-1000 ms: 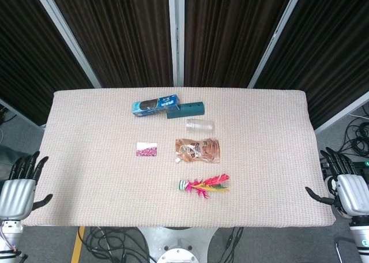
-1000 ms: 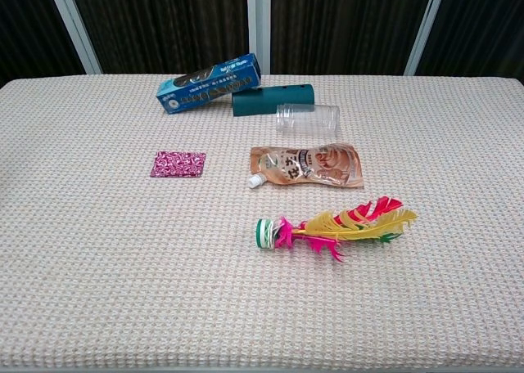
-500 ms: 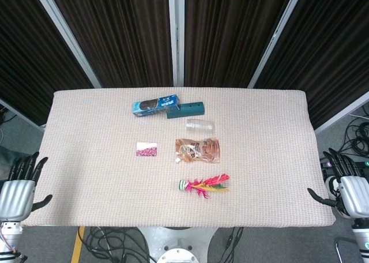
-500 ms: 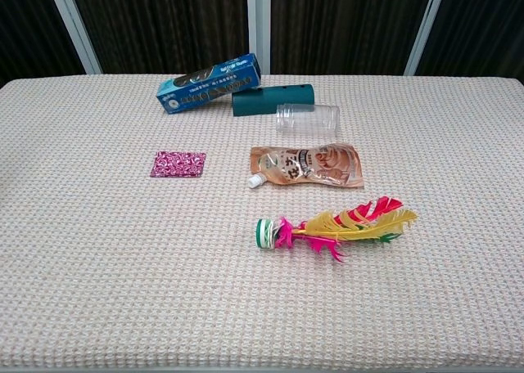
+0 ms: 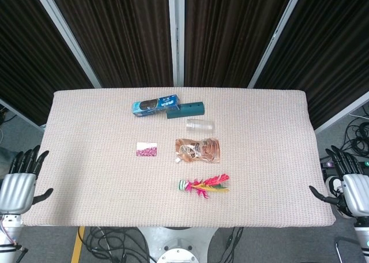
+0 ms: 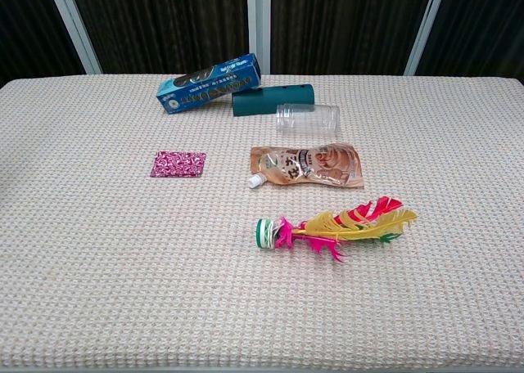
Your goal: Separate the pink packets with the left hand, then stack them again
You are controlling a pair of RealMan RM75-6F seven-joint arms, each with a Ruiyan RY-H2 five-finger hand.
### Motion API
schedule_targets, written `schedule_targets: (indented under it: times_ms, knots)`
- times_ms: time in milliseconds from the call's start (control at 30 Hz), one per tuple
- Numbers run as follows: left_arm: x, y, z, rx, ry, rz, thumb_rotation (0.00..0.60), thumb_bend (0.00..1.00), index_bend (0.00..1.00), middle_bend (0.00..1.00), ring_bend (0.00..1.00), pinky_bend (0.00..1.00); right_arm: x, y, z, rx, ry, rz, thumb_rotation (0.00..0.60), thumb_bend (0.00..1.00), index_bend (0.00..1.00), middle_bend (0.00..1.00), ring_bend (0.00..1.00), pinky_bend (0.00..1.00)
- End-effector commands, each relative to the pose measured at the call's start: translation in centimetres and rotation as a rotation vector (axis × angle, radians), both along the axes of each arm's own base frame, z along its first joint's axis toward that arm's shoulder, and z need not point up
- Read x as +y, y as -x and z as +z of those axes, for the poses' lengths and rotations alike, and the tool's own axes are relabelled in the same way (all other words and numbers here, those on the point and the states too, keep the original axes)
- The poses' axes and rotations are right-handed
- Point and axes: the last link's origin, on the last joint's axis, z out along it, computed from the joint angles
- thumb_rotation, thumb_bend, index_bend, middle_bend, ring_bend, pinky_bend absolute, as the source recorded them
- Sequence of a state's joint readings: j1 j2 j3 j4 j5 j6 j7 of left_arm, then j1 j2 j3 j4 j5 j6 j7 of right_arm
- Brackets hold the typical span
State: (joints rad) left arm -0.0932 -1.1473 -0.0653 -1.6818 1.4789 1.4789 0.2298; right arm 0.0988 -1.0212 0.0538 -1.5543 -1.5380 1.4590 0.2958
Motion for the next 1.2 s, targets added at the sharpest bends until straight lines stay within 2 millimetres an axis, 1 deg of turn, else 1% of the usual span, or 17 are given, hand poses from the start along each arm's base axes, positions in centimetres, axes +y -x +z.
schedule_targets:
  times_ms: [33,67,133,200,233,267,300,367,433,467,567,633,700,833,967,1167,1200]
  knots:
    - [2.2,-0.5,-0.4,-0.02,0.007,-0.04,0.6,0.18,0.18,0.16,0.11,0.11,-0.4,-0.2,0.2,0.008,0.004,0.004,0.38,0.13,0.0,0.0,0.0,0.0]
    - [3.3,-0.7,-0.6,-0.027,0.02,-0.058,0.6,0.18,0.19,0.19,0.13,0.13,-0.7,-0.2,0.2,0.01,0.005,0.006,0.379,0.14,0.0,0.0,0.0,0.0]
    - [4.9,-1.1,-1.0,-0.037,0.039,-0.085,0.6,0.18,0.21,0.27,0.23,0.21,-1.1,-0.3,0.3,0.014,0.005,0.008,0.377,0.14,0.0,0.0,0.0,0.0]
    - [7.1,-1.8,-1.5,-0.061,0.056,-0.119,0.6,0.19,0.24,0.37,0.34,0.32,-1.6,-0.6,0.5,0.017,0.011,0.014,0.379,0.14,0.0,0.0,0.0,0.0]
    - [8.1,-2.1,-1.9,-0.072,0.067,-0.132,0.6,0.2,0.26,0.44,0.42,0.43,-1.8,-0.7,0.6,0.018,0.013,0.019,0.384,0.14,0.0,0.0,0.0,0.0]
    - [9.3,-2.5,-2.3,-0.087,0.088,-0.146,0.6,0.21,0.27,0.48,0.47,0.49,-2.0,-0.9,0.6,0.019,0.016,0.025,0.388,0.14,0.0,0.0,0.0,0.0]
    - [10.2,-2.8,-2.8,-0.095,0.108,-0.15,0.6,0.23,0.29,0.54,0.55,0.59,-2.2,-1.0,0.6,0.019,0.018,0.028,0.391,0.14,0.0,0.0,0.0,0.0]
    - [11.9,-3.5,-3.7,-0.108,0.155,-0.159,0.6,0.29,0.32,0.66,0.72,0.74,-2.4,-1.3,0.5,0.021,0.014,0.034,0.395,0.14,0.0,0.0,0.0,0.0]
    - [13.6,-4.3,-5.0,-0.124,0.206,-0.167,0.6,0.37,0.32,0.76,0.83,0.86,-2.5,-1.4,0.4,0.021,0.004,0.035,0.403,0.13,0.01,0.0,0.0,0.0]
    - [14.5,-4.6,-5.8,-0.131,0.235,-0.168,0.6,0.43,0.32,0.81,0.87,0.9,-2.5,-1.5,0.3,0.02,0.0,0.035,0.405,0.13,0.0,0.0,0.0,0.0]
    - [16.3,-5.3,-7.9,-0.139,0.31,-0.158,0.6,0.54,0.32,0.88,0.91,0.97,-2.5,-1.5,0.2,0.02,-0.003,0.031,0.403,0.14,0.01,0.0,0.0,0.0]
    - [17.1,-5.7,-9.1,-0.126,0.357,-0.15,0.6,0.6,0.32,0.9,0.93,0.98,-2.5,-1.4,0.2,0.02,-0.004,0.027,0.407,0.14,0.01,0.0,0.0,0.0]
    - [17.9,-6.3,-10.5,-0.105,0.405,-0.146,0.6,0.63,0.32,0.92,0.93,0.98,-2.5,-1.3,0.2,0.021,-0.006,0.021,0.407,0.14,0.01,0.0,0.0,0.0]
    - [18.7,-7.3,-13.1,-0.093,0.477,-0.134,0.6,0.67,0.3,0.93,0.95,0.99,-2.5,-1.3,0.2,0.019,-0.011,0.016,0.405,0.14,0.01,0.0,0.0,0.0]
    - [19.0,-8.1,-15.6,-0.064,0.536,-0.123,0.6,0.67,0.27,0.94,0.95,0.99,-2.5,-1.3,0.1,0.018,-0.014,0.014,0.406,0.14,0.0,0.0,0.0,0.0]
    - [18.9,-9.3,-18.5,-0.042,0.6,-0.115,0.6,0.67,0.24,0.93,0.95,0.99,-2.4,-1.2,0.1,0.015,-0.017,0.008,0.393,0.14,0.01,0.0,0.0,0.0]
    - [18.9,-9.4,-18.8,-0.036,0.607,-0.11,0.6,0.67,0.24,0.93,0.95,0.99,-2.4,-1.1,0.1,0.015,-0.017,0.008,0.399,0.14,0.01,0.0,0.0,0.0]
